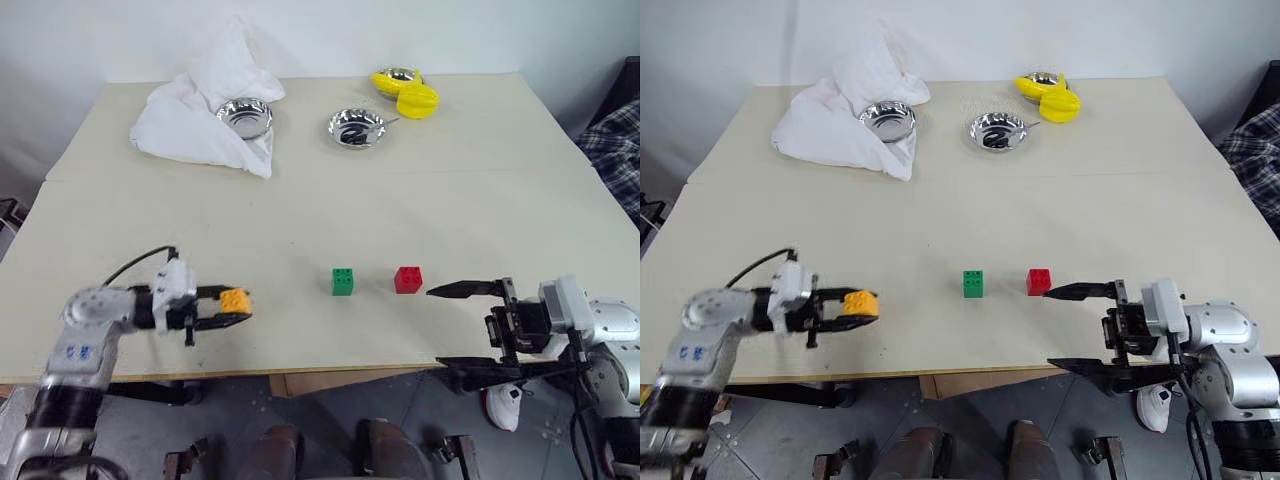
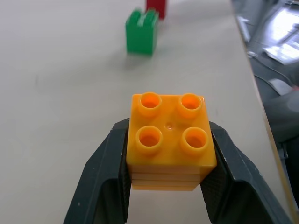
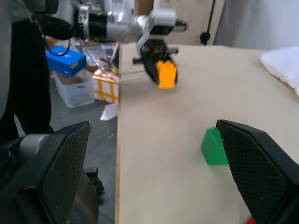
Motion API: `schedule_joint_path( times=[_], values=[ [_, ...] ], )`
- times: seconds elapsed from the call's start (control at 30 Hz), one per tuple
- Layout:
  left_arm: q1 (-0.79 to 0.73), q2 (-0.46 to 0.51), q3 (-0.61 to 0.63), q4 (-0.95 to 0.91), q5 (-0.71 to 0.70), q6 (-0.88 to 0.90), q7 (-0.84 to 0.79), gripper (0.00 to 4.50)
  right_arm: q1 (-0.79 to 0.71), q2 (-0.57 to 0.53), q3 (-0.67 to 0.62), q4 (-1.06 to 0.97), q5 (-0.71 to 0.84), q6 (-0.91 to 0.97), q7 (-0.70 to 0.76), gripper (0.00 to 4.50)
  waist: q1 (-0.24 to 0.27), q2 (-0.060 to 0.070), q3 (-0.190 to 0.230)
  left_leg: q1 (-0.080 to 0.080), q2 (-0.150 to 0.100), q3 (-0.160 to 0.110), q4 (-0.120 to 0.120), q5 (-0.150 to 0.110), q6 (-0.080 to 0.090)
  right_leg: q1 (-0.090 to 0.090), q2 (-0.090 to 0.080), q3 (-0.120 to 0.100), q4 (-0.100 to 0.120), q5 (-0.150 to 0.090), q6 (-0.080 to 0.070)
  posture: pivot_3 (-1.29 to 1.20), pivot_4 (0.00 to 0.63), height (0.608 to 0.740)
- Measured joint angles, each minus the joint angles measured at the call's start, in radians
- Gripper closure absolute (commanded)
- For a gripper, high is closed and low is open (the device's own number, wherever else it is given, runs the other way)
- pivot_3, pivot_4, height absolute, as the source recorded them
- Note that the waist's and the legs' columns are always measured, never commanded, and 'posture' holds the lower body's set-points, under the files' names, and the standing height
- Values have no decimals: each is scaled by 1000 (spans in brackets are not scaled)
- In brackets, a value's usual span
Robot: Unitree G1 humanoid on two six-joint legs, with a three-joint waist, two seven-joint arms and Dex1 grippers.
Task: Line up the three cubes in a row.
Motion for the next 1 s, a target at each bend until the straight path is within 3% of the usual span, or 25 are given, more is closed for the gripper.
schedule_joint_path(
  times=[0.23,0.43,1.0],
  values=[
    [-251,-136,-174,285,140,-46,-38,2962,45,-18,-43,-53,-7,29,-50,0,-9,0,0,-1,0,1,0,0,0,-1,1,-6,4,0,0,0,150,740],
    [-355,-219,-195,466,182,-100,-33,2962,55,-18,-54,-81,-7,53,-86,0,-6,-1,0,-1,0,2,2,0,0,-2,0,-8,4,0,0,0,150,740],
    [-495,-249,-205,725,254,-277,-79,2962,93,-15,-65,-85,-8,40,-96,0,-5,-1,0,-2,-1,0,9,0,0,-1,0,-7,8,0,0,0,150,740]
  ],
)
